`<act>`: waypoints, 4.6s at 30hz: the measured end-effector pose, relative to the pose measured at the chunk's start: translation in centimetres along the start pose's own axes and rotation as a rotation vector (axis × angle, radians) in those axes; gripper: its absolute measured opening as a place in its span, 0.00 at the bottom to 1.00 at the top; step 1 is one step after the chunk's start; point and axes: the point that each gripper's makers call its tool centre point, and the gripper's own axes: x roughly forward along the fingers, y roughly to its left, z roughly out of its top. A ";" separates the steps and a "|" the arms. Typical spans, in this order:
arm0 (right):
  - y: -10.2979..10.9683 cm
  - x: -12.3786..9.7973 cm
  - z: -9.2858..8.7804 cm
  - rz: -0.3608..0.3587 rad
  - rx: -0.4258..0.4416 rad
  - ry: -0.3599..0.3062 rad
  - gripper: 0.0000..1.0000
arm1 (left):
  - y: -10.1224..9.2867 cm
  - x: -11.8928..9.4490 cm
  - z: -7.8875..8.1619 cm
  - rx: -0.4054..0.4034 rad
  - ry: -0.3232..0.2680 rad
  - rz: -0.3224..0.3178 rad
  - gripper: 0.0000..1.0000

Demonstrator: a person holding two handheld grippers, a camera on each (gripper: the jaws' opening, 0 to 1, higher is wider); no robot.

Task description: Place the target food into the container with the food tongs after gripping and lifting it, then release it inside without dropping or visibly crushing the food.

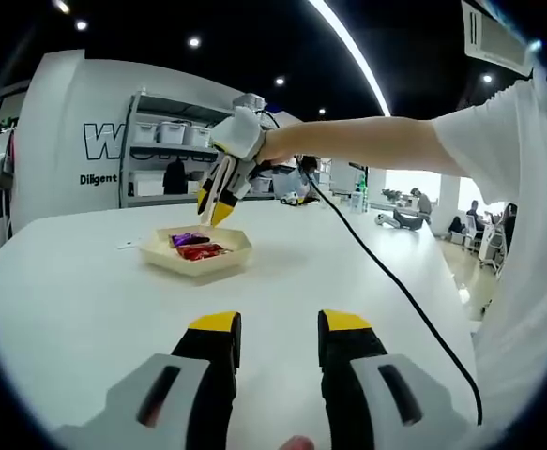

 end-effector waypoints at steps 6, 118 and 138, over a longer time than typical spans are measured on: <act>0.9 -1.0 0.5 -0.025 0.041 -0.077 0.18 | -0.3 0.0 -0.1 -0.001 0.001 -0.003 0.32; 23.9 -20.7 9.2 -0.478 0.595 -0.596 0.20 | -4.6 -1.2 2.4 0.111 -0.035 0.079 0.61; 22.3 -14.0 8.7 -0.385 0.634 -0.685 0.20 | -2.1 -0.8 1.4 0.082 -0.009 0.097 0.61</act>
